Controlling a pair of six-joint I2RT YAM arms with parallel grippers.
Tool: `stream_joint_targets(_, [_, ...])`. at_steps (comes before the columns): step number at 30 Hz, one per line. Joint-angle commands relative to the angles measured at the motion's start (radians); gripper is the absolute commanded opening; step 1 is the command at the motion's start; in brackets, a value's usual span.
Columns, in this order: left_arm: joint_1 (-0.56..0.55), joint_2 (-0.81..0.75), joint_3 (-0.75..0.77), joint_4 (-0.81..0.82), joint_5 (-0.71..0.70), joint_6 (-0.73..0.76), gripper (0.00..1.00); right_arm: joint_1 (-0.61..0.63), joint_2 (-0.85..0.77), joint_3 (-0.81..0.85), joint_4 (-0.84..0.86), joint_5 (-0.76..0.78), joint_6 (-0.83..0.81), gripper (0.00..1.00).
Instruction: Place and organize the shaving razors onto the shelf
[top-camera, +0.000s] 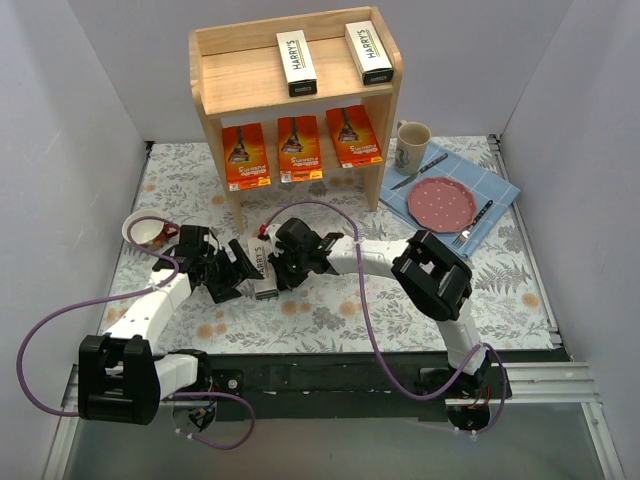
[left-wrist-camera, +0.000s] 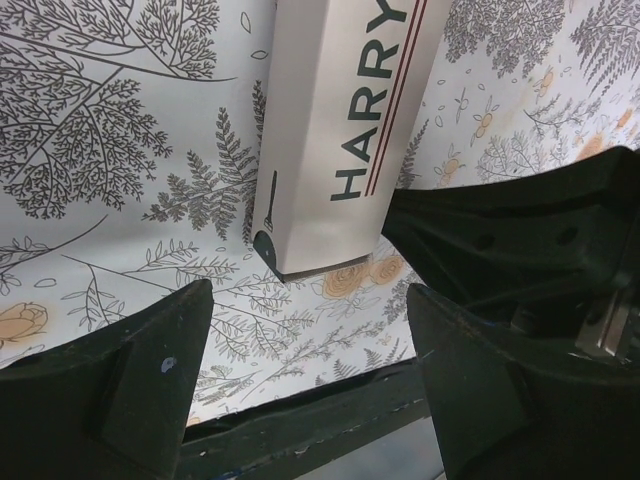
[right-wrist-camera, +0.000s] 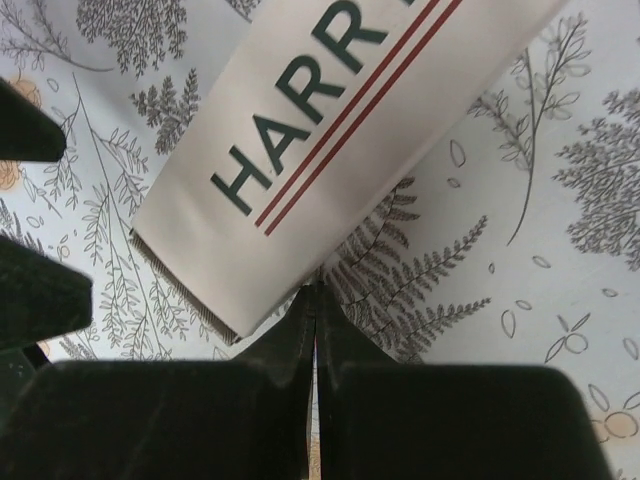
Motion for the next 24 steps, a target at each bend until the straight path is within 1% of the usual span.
stream_joint_targets(1, [-0.009, -0.021, -0.017, 0.044, -0.023, 0.034, 0.77, 0.004, -0.054, -0.043, -0.028, 0.032, -0.003, 0.01])
stream_joint_targets(5, [-0.055, 0.026, 0.004, 0.084, -0.057, 0.046, 0.76, -0.035, -0.118, -0.09, -0.037, 0.043, -0.012, 0.01])
stream_joint_targets(6, [-0.088, 0.029, 0.012, 0.087, -0.095, 0.045, 0.76, -0.042, -0.131, -0.103, -0.039, 0.043, -0.014, 0.01])
stream_joint_targets(9, [-0.137, 0.045, 0.024, 0.093, -0.163, 0.055, 0.76, -0.081, -0.189, -0.176, -0.037, 0.054, -0.025, 0.01])
stream_joint_targets(10, [-0.141, 0.051, 0.024, 0.09, -0.218, 0.048, 0.76, -0.09, -0.204, -0.195, -0.037, 0.062, -0.029, 0.01])
stream_joint_targets(13, [-0.15, 0.075, 0.016, 0.09, -0.263, 0.019, 0.76, -0.133, -0.259, -0.268, -0.029, 0.069, -0.044, 0.01])
stream_joint_targets(17, [-0.173, 0.095, 0.007, 0.133, -0.261, -0.073, 0.76, -0.165, -0.335, -0.344, -0.02, 0.079, -0.066, 0.05])
stream_joint_targets(20, [-0.176, 0.124, -0.002, 0.173, -0.209, -0.104, 0.75, -0.184, -0.368, -0.393, -0.017, 0.088, -0.077, 0.07])
stream_joint_targets(24, [-0.184, 0.166, 0.015, 0.185, -0.188, -0.144, 0.76, -0.204, -0.391, -0.442, -0.017, 0.085, -0.08, 0.07])
